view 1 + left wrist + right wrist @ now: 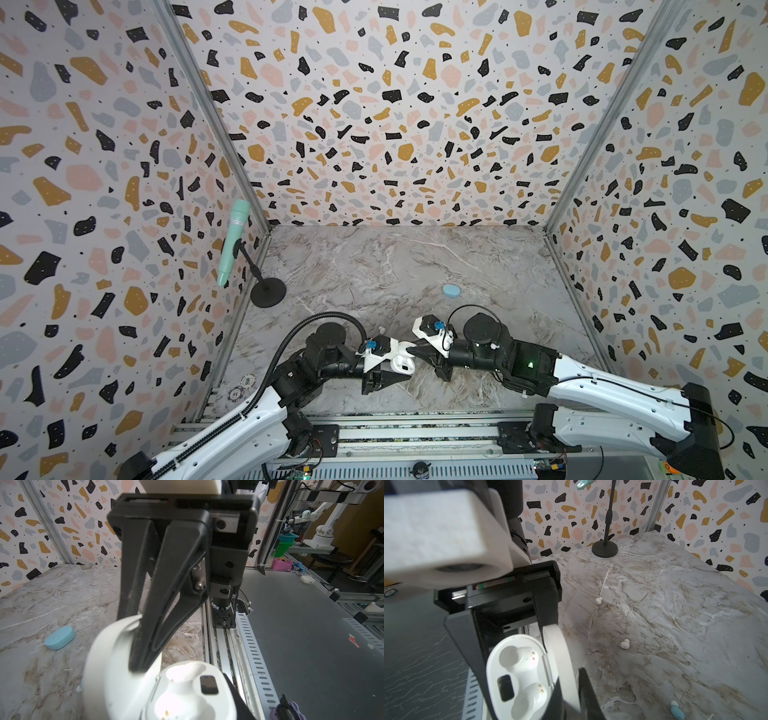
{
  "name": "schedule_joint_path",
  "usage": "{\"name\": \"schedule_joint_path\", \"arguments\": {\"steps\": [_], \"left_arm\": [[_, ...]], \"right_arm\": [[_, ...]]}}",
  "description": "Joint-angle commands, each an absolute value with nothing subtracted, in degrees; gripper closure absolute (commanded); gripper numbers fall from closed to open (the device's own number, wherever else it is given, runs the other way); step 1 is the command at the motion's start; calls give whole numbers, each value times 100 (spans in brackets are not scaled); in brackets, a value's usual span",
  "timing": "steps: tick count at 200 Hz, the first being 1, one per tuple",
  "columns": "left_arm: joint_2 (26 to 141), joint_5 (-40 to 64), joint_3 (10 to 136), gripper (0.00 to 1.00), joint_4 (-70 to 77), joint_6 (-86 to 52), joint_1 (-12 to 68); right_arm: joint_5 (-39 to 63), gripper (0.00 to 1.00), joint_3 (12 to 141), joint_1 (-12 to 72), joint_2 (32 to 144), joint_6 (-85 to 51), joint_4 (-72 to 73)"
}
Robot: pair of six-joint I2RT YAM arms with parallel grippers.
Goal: Insert wireless bluetooth earbuds into charging case
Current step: Place the charging case at the center of the table.
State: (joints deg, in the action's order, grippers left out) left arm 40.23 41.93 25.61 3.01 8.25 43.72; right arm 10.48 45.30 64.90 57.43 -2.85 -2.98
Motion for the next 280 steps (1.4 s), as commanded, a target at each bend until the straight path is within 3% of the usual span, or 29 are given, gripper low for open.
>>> {"name": "schedule_joint_path", "arguments": {"steps": [1,47,89,112,142,230,280], "left_arm": [[3852,3356,2389,32,792,546,4348],[3609,2976,2280,0,947,445,4346],[3501,2363,2425,0,1014,405,4346],[3305,1663,2599,0,914,234,4334],[2937,1,2613,0,966,-570,4341],[2770,-5077,3266,0,174,-1941,4315],[3182,-6800,3138,0,-133,-1824,4085]], "right_arm": [[1073,100,4754,6532,5590,-479,-97],[258,100,4818,6539,5672,-571,75],[-675,100,4865,6407,5945,-529,675],[-344,100,5038,5832,6287,-861,879],[48,100,5043,5177,6604,-1248,1410],[61,100,6010,4619,8362,-563,1587],[87,100,6832,4544,9360,241,1277]]}}
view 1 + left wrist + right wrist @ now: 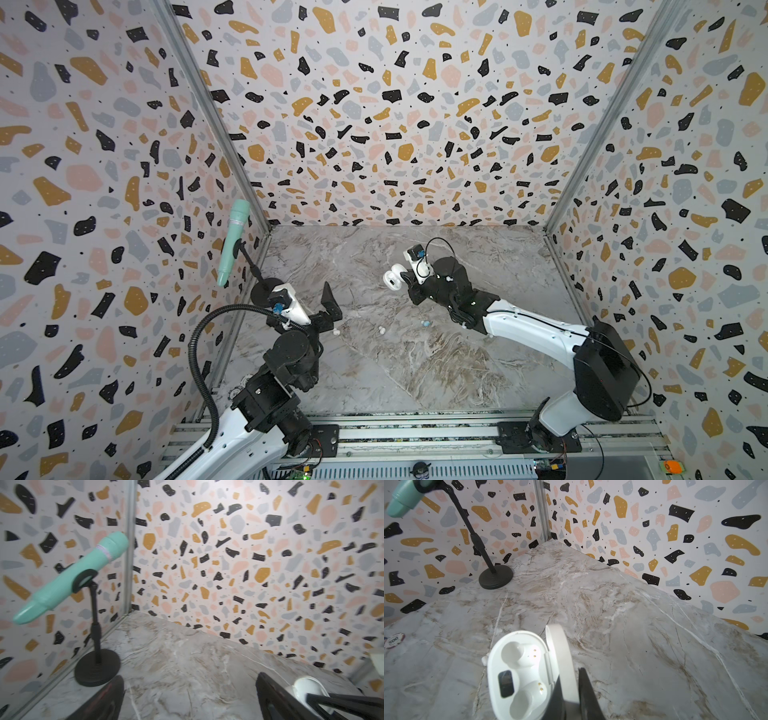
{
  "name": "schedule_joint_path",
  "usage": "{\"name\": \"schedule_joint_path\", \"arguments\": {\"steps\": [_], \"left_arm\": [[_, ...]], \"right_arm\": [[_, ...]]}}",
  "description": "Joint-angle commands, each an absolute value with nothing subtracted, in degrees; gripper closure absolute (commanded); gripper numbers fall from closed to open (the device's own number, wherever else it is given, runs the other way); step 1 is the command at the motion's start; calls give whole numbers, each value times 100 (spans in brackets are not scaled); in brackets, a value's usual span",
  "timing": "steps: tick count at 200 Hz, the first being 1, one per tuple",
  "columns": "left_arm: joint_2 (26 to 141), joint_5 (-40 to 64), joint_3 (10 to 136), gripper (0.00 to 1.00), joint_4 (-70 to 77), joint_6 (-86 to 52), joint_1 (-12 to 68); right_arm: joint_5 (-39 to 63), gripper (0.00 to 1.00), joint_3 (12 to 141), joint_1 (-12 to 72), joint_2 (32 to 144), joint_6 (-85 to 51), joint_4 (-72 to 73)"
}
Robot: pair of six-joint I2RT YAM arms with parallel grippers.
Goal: Insert wireless bluetooth earbuds into charging case
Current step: Place the charging case at the center of the table.
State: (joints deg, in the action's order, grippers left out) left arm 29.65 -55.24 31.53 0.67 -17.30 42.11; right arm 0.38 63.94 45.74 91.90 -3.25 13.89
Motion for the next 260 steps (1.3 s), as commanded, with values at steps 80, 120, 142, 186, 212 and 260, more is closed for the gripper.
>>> {"name": "schedule_joint_path", "arguments": {"steps": [80,120,142,186,212,260], "left_arm": [[3797,-6425,3374,0,-413,-2151,3399],[3736,-6331,3305,0,-335,-2081,3357],[3720,-6308,3278,0,-274,-2006,3349],[3728,-6215,3260,0,-242,-1955,3349],[3735,-6135,3252,0,-220,-1926,3349],[3764,-6032,3252,0,-202,-1872,3349]], "right_arm": [[464,100,7638,4544,10829,1819,1076],[488,100,8164,4650,11521,2510,804],[148,100,8390,4776,11851,2897,701],[59,100,8893,4794,12296,3105,380],[48,100,9164,4808,12505,3190,163],[48,100,9797,4796,12879,3416,-436]]}}
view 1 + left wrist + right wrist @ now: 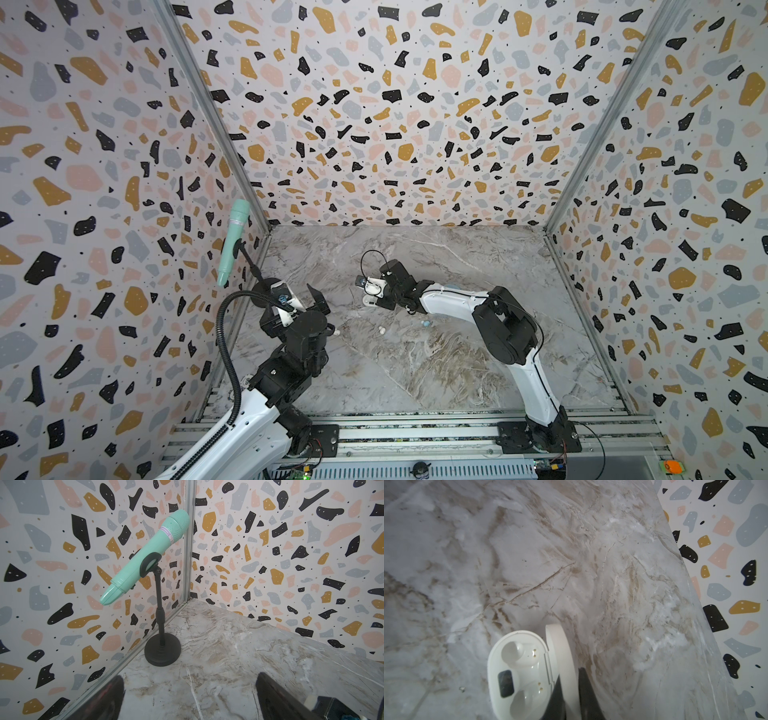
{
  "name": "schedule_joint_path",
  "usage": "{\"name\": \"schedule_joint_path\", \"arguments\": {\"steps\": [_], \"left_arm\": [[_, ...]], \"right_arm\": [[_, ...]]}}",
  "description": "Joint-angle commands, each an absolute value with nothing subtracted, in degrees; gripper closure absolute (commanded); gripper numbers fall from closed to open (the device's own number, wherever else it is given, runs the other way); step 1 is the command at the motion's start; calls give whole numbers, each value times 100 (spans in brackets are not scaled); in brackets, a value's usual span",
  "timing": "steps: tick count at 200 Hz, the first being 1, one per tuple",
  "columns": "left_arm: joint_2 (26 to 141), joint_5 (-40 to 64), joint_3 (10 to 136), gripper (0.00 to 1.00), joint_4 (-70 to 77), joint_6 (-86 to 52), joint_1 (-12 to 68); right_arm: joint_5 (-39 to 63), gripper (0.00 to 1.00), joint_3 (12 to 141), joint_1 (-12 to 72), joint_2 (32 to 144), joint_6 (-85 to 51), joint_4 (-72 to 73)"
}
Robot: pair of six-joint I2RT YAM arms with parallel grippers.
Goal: Insert wireless bluetooth earbuds into charging case
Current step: Place the charging case at the center of the table.
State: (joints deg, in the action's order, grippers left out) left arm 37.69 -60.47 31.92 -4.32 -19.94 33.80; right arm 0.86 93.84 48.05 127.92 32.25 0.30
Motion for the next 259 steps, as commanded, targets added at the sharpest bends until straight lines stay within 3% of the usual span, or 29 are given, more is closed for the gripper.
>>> {"name": "schedule_joint_path", "arguments": {"steps": [1,197,259], "left_arm": [[3763,-6030,3252,0,-206,-1876,3349],[3700,-5906,3234,0,-159,-1784,3349],[3678,-5925,3224,0,-167,-1784,3349]], "right_arm": [[46,100,9807,4793,12886,3418,-442],[185,100,10432,4886,13274,3533,-1046],[215,89,10411,4921,13239,3516,-1042]]}}
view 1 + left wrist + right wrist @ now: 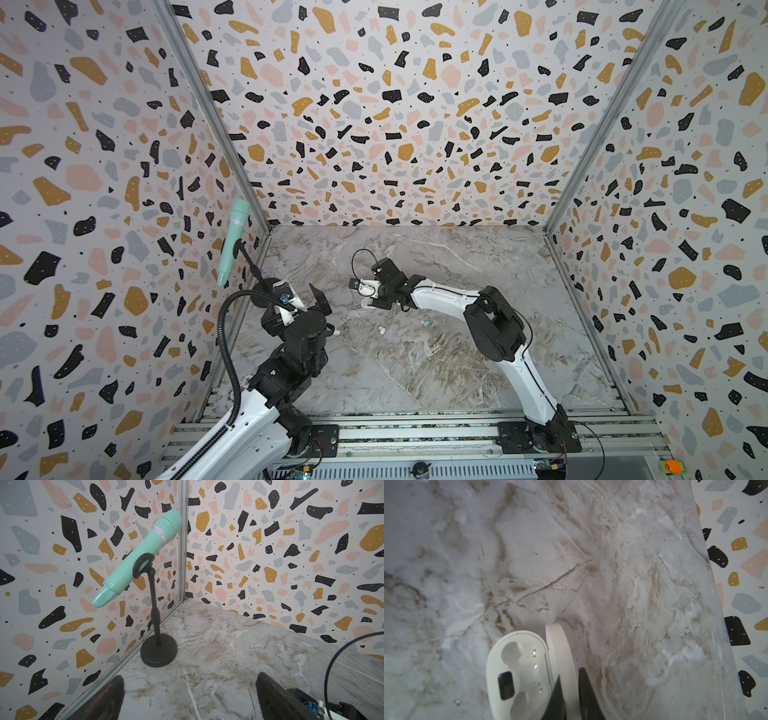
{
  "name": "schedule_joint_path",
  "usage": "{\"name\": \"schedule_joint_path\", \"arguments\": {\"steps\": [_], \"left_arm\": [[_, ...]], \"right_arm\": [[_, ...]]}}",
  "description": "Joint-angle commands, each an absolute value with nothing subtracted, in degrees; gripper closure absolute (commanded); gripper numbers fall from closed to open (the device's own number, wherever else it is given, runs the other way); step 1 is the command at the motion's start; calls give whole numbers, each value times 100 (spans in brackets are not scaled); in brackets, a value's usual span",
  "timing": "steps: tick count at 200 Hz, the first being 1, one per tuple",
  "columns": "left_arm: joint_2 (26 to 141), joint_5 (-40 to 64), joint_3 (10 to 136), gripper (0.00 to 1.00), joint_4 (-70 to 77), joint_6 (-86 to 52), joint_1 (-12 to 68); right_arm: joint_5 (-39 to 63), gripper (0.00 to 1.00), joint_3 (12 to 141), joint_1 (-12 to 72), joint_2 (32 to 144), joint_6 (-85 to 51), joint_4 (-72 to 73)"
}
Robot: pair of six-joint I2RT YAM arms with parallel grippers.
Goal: Insert wireless bluetooth earbuds into charging case
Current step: Place the charging case at the center of the table.
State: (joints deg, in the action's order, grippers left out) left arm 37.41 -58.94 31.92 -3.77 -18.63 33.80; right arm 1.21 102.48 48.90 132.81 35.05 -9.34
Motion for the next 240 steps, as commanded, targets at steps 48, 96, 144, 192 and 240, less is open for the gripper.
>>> {"name": "schedule_joint_path", "arguments": {"steps": [48,96,144,192,240], "left_arm": [[3664,-5939,3224,0,-158,-1772,3349],[3655,-5935,3216,0,-150,-1758,3349],[3642,-5935,3198,0,-149,-1750,3347],[3653,-5948,3208,0,-149,-1747,3349],[3644,-5943,3208,0,-160,-1746,3349]], "right_arm": [[242,85,10434,4922,13218,3507,-1035],[253,80,10452,4931,13198,3507,-1052],[293,72,10435,4939,13136,3498,-1061],[308,63,10423,4948,13007,3489,-1049],[290,58,10424,4939,12812,3472,-1033]]}}
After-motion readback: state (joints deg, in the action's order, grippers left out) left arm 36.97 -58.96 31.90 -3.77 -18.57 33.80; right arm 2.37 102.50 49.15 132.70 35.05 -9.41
